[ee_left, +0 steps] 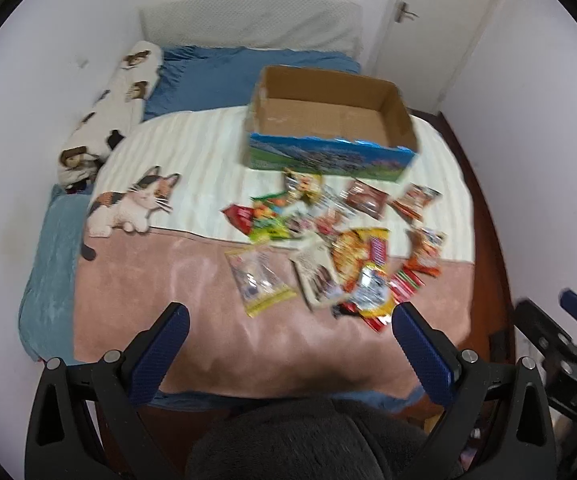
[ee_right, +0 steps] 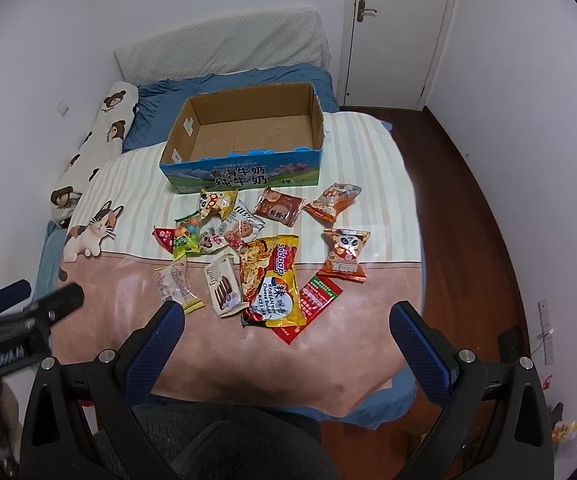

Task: Organize snacks
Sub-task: 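Grasp the clear bread bag with the left tool while the right tool grasps the Mi Sedaap noodle pack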

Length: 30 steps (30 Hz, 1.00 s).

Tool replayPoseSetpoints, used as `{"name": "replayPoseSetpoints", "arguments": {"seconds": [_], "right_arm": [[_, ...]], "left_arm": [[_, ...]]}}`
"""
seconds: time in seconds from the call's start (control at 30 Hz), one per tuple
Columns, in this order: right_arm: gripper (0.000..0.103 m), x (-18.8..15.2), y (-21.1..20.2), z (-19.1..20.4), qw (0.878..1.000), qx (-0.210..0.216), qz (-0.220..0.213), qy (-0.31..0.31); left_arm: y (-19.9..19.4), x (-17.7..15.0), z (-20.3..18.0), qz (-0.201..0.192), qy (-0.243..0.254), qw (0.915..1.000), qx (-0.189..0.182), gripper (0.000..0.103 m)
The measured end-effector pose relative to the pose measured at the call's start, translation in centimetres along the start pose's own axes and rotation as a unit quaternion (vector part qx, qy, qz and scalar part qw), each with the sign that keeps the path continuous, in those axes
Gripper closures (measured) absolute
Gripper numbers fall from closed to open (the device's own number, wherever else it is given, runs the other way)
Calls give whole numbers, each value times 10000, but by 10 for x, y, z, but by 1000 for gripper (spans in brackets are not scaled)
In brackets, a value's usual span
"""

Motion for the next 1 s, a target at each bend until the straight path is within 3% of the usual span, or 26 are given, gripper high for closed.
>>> {"name": "replayPoseSetpoints", "arguments": {"seconds": [0.13, 0.4, 0.47, 0.63, 0.8, 0.9, 0.97, 1.0], "right_arm": [[0, 0, 41, 12, 9993, 256, 261, 2], [0, -6, 174, 44, 9943, 404, 986, -75], [0, -7, 214, 41, 9927, 256, 1178, 2], [1, -11, 296, 28, 9857, 94, 1666, 226], [1, -20, 352, 28, 9765, 114, 2136, 267], [1, -31, 375, 33, 9700, 100, 2425, 165], [1, -41, 390, 36, 9655, 41, 2602, 105], [1, -47, 398, 37, 9623, 46, 2717, 135]], "left_arm": [[39, 3, 33, 164, -375, 9987, 306, 0], [155, -14, 84, 1211, -1154, 9848, 461, 0], [187, -22, 92, 1478, -1350, 9791, 363, 0], [262, -41, 99, 2222, -1951, 9551, -159, 0], [316, -55, 97, 2590, -2264, 9382, -382, 1], [335, -63, 97, 2614, -2483, 9312, -543, 15], [342, -67, 96, 2553, -2547, 9311, -544, 25], [343, -69, 95, 2523, -2512, 9331, -499, 25]]}}
Point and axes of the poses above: each gripper's, at about its wrist camera, not at the fingertips, and y roughly the way its jaws point, z to its left, x to its top, the point moved 5 cm from there along y, roughly the way its jaws point, and after that the axes turned 4 degrees about -z, right-handed, at the moved point
